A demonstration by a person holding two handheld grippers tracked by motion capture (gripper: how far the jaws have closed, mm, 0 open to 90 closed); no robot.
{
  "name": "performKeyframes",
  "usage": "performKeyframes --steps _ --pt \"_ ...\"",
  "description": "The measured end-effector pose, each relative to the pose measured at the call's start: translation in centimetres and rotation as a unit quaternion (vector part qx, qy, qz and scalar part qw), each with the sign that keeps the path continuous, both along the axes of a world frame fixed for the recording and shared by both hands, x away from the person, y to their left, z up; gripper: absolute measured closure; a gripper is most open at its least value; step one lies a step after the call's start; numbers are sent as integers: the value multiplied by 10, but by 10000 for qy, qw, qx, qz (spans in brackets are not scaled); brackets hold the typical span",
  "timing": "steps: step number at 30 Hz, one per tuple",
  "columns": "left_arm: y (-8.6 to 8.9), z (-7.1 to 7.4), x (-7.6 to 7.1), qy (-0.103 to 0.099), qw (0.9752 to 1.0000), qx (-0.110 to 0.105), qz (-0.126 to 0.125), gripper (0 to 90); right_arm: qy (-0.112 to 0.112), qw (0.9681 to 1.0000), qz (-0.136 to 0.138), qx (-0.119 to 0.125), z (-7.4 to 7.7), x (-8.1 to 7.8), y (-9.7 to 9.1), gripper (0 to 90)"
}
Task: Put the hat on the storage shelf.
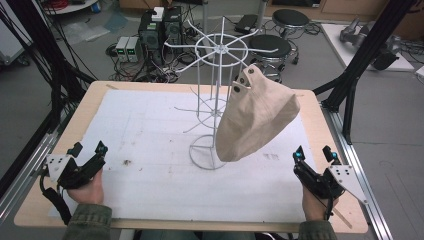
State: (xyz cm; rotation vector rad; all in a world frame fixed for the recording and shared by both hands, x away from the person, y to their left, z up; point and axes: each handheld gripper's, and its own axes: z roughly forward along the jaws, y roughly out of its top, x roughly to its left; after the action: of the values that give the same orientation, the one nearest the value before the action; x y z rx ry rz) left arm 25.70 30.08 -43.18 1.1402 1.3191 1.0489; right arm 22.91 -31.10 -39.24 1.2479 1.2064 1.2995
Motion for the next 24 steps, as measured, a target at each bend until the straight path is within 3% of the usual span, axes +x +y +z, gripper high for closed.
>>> performKeyframes --steps 8,11,13,24 --pt "0 0 0 -3 10000 2 -1 250 155 9999 43 23 -18 2 2 184" --pt "-1 0 0 -11 10000 -1 -19 250 398 9992 41 -42 -29 7 4 184" --pt "-1 0 1 0 10000 3 -19 250 429 9991 30 -58 -31 7 4 184" --pt "-3 0 1 14 10000 29 -54 250 335 9994 68 41 -30 5 4 185"
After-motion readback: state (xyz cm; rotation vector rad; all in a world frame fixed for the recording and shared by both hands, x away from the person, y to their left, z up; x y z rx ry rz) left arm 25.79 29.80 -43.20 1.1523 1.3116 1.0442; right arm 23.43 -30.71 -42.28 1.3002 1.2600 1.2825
